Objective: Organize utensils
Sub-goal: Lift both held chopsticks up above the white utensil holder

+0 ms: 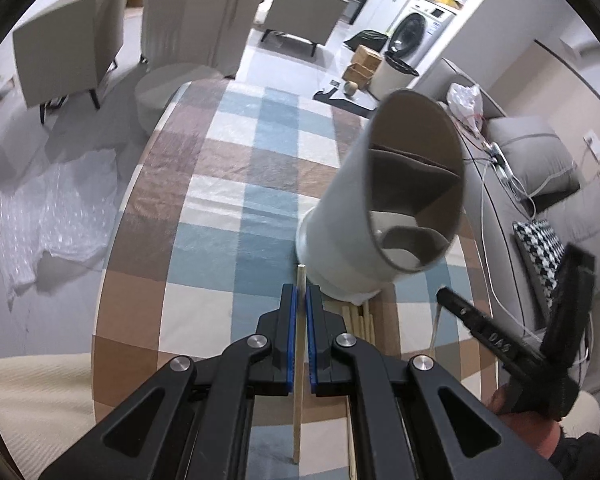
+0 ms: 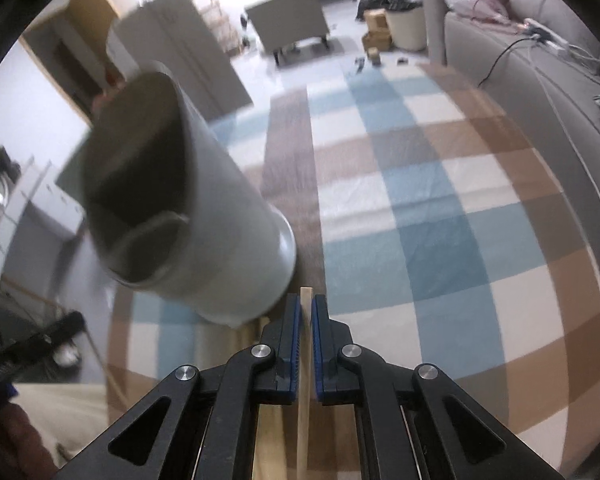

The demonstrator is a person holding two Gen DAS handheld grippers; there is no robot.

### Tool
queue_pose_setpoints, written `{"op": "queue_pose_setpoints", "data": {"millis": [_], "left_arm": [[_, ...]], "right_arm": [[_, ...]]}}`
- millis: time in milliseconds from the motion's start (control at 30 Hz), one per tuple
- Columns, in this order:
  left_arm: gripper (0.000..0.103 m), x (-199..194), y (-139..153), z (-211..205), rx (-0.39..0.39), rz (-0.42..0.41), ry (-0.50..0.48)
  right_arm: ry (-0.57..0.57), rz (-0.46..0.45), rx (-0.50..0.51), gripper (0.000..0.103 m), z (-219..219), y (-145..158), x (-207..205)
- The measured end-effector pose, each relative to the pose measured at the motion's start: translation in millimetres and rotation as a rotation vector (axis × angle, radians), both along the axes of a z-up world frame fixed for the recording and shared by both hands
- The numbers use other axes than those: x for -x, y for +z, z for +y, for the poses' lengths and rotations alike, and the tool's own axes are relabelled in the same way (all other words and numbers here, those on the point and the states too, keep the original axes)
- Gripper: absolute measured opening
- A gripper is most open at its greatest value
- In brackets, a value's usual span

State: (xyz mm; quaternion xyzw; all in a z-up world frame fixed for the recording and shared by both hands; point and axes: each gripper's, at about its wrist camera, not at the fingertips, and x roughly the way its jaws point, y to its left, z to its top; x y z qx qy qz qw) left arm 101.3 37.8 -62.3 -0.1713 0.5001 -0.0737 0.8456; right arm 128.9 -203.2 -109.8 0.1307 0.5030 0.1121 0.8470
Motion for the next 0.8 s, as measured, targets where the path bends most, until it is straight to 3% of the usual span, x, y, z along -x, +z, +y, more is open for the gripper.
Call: {"op": "queue_pose_setpoints", "data": {"millis": [433,600,800], "left_arm": [[0.000,17.5,43.9,-31.5,-0.059,-0.072,-0.108],[0.000,23.0,75.8,-34.0,-0.077,-0.130,-0.142],[0.000,8.8,130.6,-20.7,-0.033,-0.199,-0.123]], "right_arm": [[-0.042,-0.254,-0.122,0.005,-17.5,72.2,51.9],[-0.060,-0.361,-0.146,0.005,-25.5,102.7,60.6],[-0.060,-0.485,-0.174,0.005,-24.9,147.2,49.2]]}}
